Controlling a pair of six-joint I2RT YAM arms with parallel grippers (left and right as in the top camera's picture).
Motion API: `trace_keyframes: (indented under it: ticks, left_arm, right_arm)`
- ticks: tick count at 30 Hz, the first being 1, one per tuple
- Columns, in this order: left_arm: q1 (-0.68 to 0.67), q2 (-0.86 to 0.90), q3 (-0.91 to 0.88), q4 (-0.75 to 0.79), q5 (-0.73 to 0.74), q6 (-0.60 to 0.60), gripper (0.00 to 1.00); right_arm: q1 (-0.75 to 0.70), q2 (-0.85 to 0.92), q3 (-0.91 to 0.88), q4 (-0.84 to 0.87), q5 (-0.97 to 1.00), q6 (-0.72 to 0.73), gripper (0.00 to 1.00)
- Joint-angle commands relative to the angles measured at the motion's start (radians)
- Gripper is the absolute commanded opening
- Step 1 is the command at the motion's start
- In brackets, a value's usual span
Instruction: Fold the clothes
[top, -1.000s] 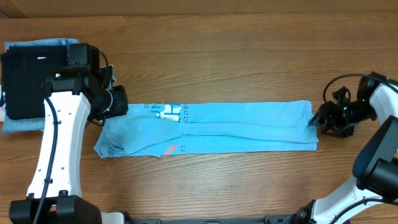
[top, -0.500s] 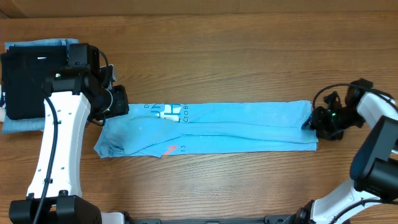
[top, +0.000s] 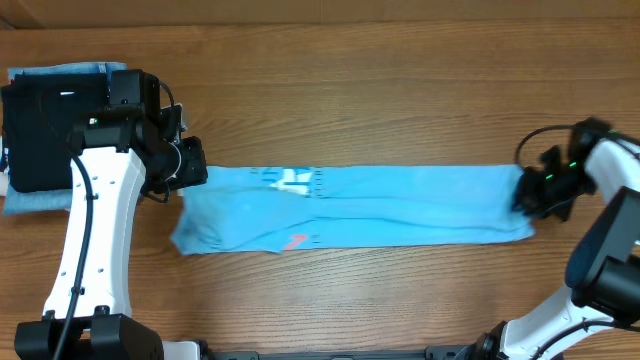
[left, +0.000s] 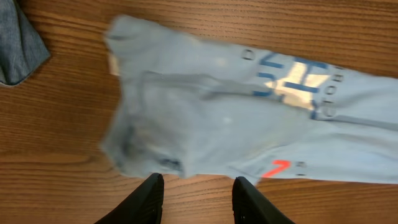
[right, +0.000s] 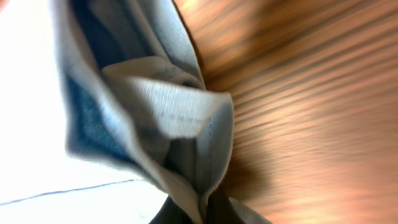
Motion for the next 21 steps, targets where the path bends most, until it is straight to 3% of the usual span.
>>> trace_keyframes:
  ticks: [1, 9, 21]
  left_arm:
    - [-0.006, 0.002, 0.002, 0.000, 0.011, -0.003, 0.40]
    - [-0.006, 0.002, 0.002, 0.003, 0.011, -0.003, 0.40]
    - [-0.006, 0.002, 0.002, 0.003, 0.011, -0.003, 0.43]
  right_arm:
    - [-0.040, 0.000, 0.108, -0.024, 0.080, 0.064, 0.04]
    - [0.051, -0.002, 0.175, -0.125, 0.083, 0.065, 0.04]
    - [0.463, 0.000, 0.174, -0.211, 0.089, 0.093, 0.04]
